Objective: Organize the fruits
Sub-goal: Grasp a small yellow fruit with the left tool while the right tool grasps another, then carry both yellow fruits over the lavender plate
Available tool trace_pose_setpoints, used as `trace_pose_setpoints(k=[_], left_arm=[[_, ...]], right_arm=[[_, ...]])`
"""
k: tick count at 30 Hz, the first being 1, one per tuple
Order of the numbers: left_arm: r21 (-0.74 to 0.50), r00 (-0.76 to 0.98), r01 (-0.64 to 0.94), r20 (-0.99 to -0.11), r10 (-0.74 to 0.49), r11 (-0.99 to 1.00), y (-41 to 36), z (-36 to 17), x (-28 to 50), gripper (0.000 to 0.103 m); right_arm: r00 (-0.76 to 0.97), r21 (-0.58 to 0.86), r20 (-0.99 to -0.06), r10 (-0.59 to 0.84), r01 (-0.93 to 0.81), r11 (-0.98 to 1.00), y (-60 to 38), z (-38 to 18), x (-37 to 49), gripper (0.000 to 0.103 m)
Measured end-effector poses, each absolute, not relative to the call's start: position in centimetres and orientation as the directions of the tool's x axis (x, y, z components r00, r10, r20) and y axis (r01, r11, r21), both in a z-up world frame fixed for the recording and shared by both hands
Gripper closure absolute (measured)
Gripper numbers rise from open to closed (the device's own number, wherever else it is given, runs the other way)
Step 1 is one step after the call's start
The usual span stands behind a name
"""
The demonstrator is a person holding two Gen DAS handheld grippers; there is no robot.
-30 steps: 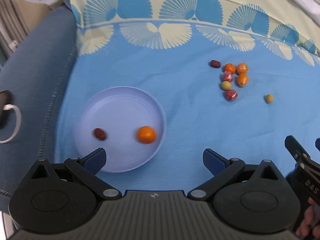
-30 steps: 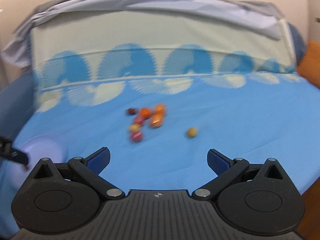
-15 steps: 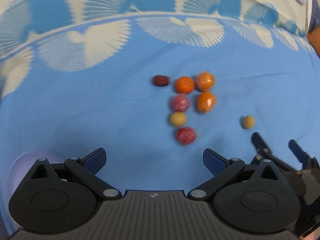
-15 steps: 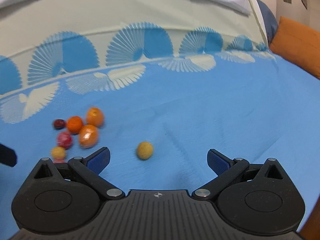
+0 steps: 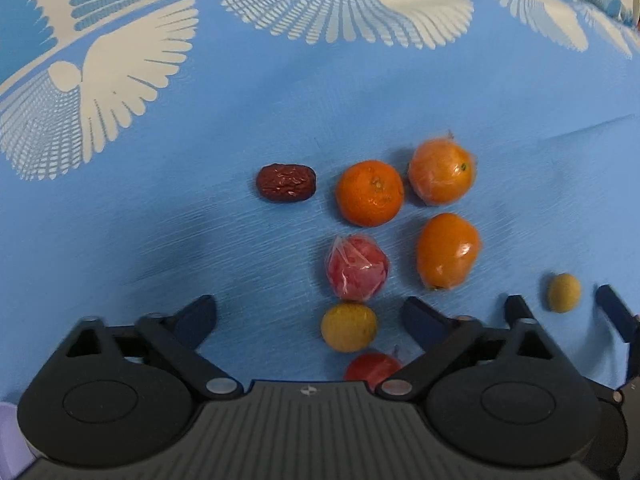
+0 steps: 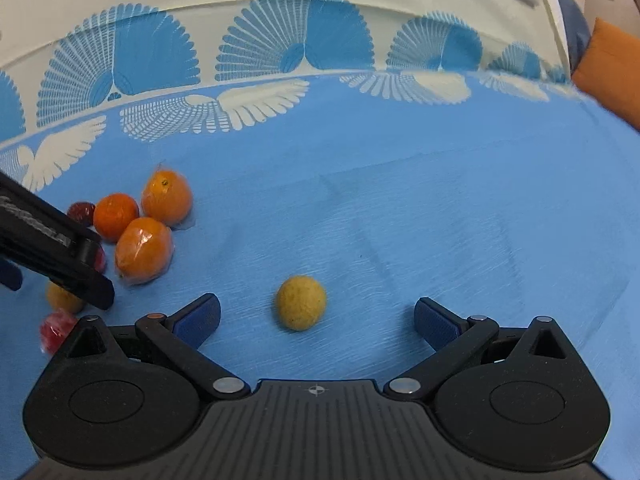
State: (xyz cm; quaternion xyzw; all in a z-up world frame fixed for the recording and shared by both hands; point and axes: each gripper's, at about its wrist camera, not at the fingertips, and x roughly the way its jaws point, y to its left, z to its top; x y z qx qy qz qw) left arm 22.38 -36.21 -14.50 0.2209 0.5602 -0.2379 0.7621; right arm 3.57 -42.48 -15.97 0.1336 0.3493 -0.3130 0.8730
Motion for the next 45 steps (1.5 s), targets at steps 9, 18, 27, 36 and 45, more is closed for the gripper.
trace_pose_setpoints(k=[9, 18, 27, 36, 45], left_arm=[[0.081, 0.279, 0.671, -0.949, -0.149, 0.737, -36.0, -13.0, 20.2, 0.073], [0.099, 0.346, 0.568, -0.930, -0.128, 0.817, -28.2, -8.0, 17.9, 0.072], [0.113, 0.433, 0.474, -0.893, -0.119, 0.873, -18.2, -1.1, 12.0, 0.072], [0.062, 0.471, 0.416, -0.868, -0.157, 0.907, -9.5, 2.1, 4.3, 0.072], [-0.006, 0.522, 0.367, -0.826, -0.211, 0.930, -3.4, 3.5, -1.4, 0.072]], right_arm=[[0.609, 0.002, -0.640, -0.468, 0.611, 0.792, -41.9, -15.1, 2.9, 0.077], [0.595, -0.003, -0.555, -0.582, 0.697, 0.717, -43.4, -13.7, 0.8, 0.077], [0.677, 0.023, -0.486, -0.553, 0.642, 0.766, -39.7, -7.3, -3.8, 0.077], [0.807, 0.204, -0.542, -0.233, 0.395, 0.896, -28.3, -0.5, -10.5, 0.077], [0.810, 0.272, -0.586, -0.026, 0.226, 0.935, -20.1, 3.6, -12.3, 0.077]])
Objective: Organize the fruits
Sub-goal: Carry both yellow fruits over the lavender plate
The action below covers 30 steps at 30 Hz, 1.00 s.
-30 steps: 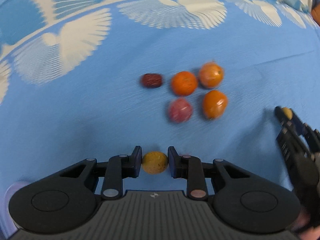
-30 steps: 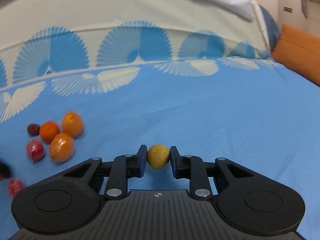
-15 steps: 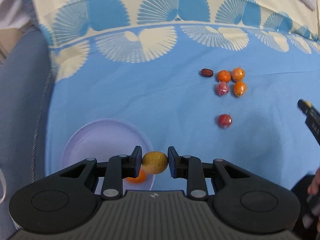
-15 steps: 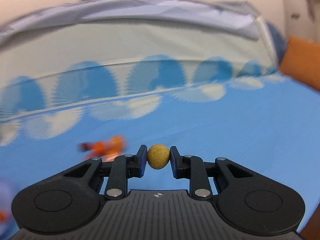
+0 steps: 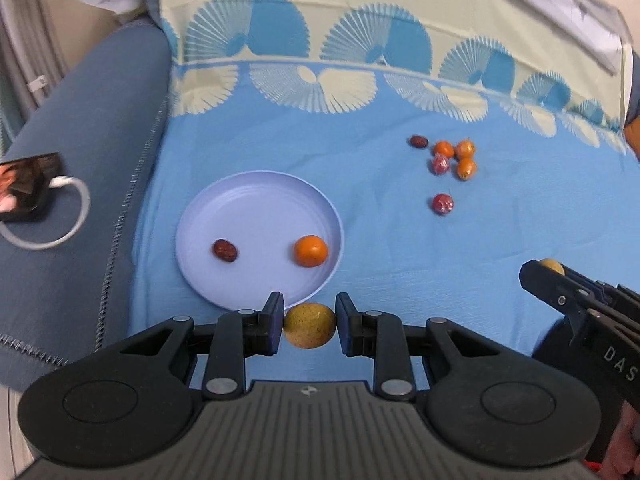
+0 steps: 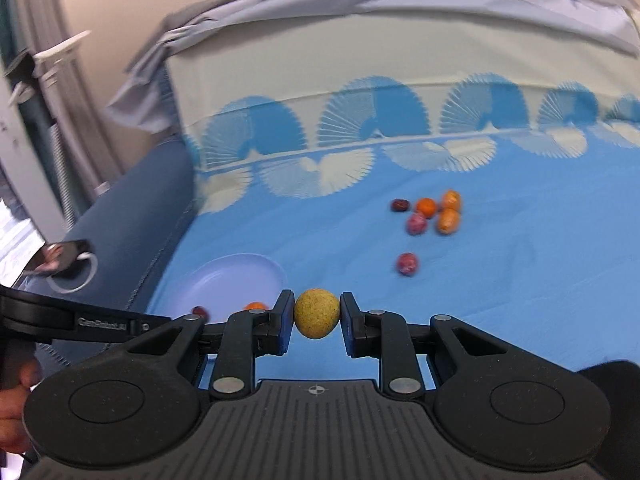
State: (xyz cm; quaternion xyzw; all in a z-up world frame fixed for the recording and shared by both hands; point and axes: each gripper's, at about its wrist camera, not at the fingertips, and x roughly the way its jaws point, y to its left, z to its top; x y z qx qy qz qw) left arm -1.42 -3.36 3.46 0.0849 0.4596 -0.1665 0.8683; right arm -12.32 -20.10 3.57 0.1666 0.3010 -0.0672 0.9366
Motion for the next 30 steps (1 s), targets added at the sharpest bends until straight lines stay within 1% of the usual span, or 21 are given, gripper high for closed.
trace_pose_setpoints(k=[4, 11, 30], left_arm=[[-0.007, 0.546, 0.332, -0.814, -0.198, 0.943, -1.3, 3.9, -2.9, 0.072], [-0.008, 0.580, 0.299, -0.793, -0.189, 0.954, 0.6, 4.4, -3.9, 0.072], [-0.006, 0.584, 0.283, -0.792, -0.177, 0.959, 0.8, 3.9, -3.3, 0.072]], right_arm=[[0.831, 0.235, -0.556, -0.037, 0.199, 0.951, -17.6, 5.0, -13.5, 0.077], [0.848, 0.165, -0.530, -0.026, 0.134, 0.977, -15.0, 5.7, -14.1, 0.077], [0.833, 0.173, -0.553, -0.017, 0.135, 0.976, -14.8, 5.1, -13.3, 0.077]])
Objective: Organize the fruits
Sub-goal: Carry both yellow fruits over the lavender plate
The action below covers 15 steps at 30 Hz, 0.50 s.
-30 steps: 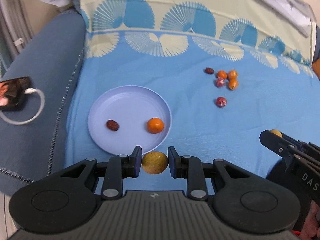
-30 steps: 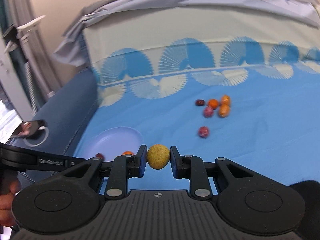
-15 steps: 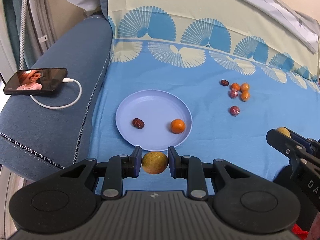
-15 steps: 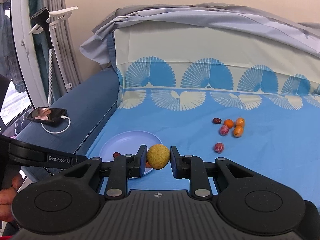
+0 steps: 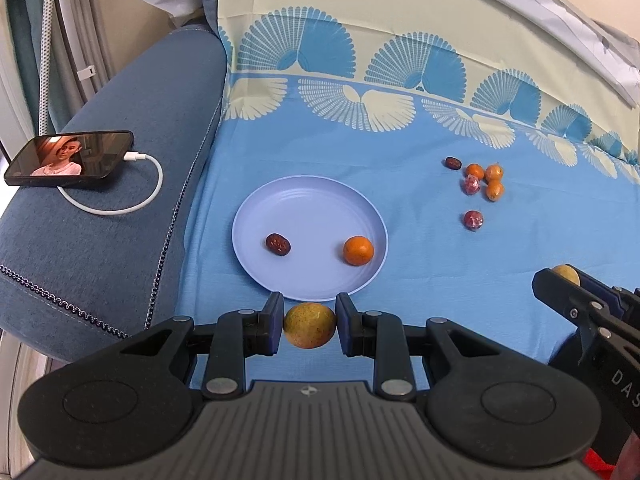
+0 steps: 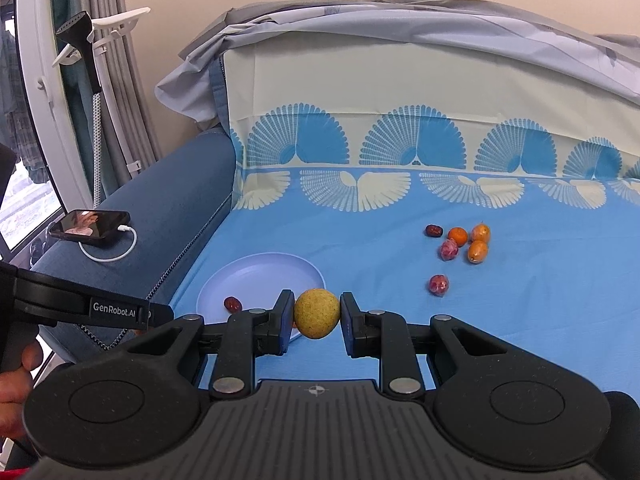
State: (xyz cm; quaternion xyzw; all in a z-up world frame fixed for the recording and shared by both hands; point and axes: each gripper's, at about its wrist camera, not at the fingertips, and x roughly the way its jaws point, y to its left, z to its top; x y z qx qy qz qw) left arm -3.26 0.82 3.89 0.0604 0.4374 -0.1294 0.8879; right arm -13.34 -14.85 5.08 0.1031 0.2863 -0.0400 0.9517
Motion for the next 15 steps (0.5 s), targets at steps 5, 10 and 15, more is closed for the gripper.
trace_pose_setpoints(k=[5, 10, 15], left_arm=[[-0.006, 0.588, 0.279, -0.790, -0.175, 0.960, 0.80, 3.90, -3.14, 0.072], [-0.001, 0.587, 0.278, -0.791, -0.170, 0.961, 0.93, 3.74, -2.82, 0.072], [-0.001, 0.589, 0.271, -0.791, -0.167, 0.963, 1.14, 3.57, -2.35, 0.072]], right_arm=[[0.828, 0.175, -0.560, -0.013, 0.134, 0.975, -14.86, 4.71, -13.27, 0.077], [0.824, 0.176, -0.566, -0.012, 0.134, 0.975, -14.88, 4.41, -13.13, 0.077], [0.818, 0.170, -0.576, -0.009, 0.130, 0.977, -14.67, 4.14, -12.72, 0.077]])
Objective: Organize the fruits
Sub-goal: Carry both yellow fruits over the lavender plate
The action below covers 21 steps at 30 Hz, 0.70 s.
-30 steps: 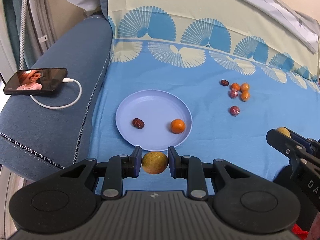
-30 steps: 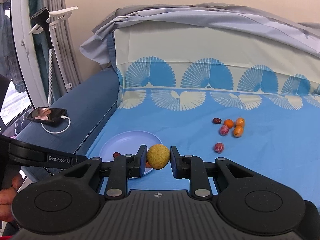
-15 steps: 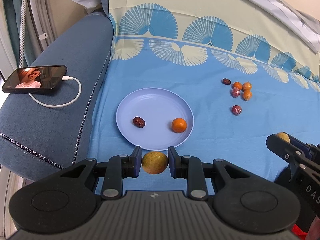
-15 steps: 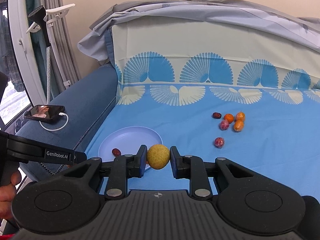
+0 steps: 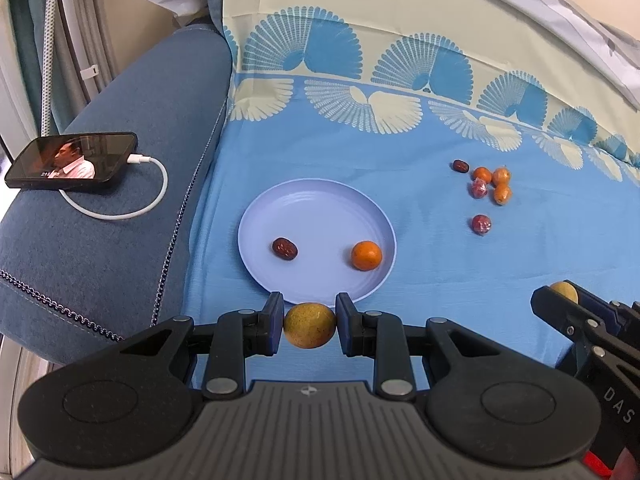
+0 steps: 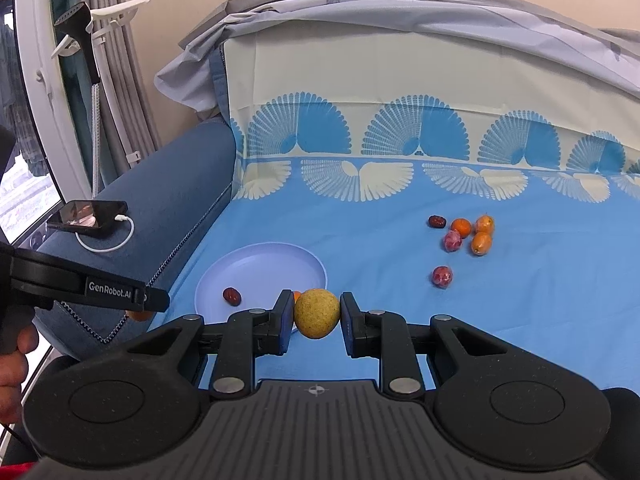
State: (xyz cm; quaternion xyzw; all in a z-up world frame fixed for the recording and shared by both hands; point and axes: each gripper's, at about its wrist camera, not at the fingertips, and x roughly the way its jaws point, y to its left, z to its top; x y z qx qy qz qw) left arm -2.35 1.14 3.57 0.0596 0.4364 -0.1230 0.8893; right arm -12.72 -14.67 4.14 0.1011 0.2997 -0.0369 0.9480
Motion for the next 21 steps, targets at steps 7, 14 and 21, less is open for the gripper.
trace_pose_setpoints(k=[7, 14, 21], left_arm=[[-0.015, 0.583, 0.256, -0.795, -0.166, 0.967, 1.4, 3.1, -0.4, 0.072], [-0.038, 0.562, 0.239, -0.809, -0.171, 0.970, 1.5, 2.3, 2.6, 0.072], [-0.031, 0.512, 0.228, -0.846, -0.147, 0.973, 1.0, -0.7, 7.0, 0.072]], right_arm=[[0.821, 0.145, -0.571, -0.013, 0.117, 0.982, -14.4, 3.9, -11.3, 0.077], [0.792, 0.147, -0.611, 0.008, 0.104, 0.984, -14.1, 2.2, -7.9, 0.077], [0.750, 0.133, -0.660, 0.050, 0.052, 0.990, -12.9, -0.5, -3.3, 0.077]])
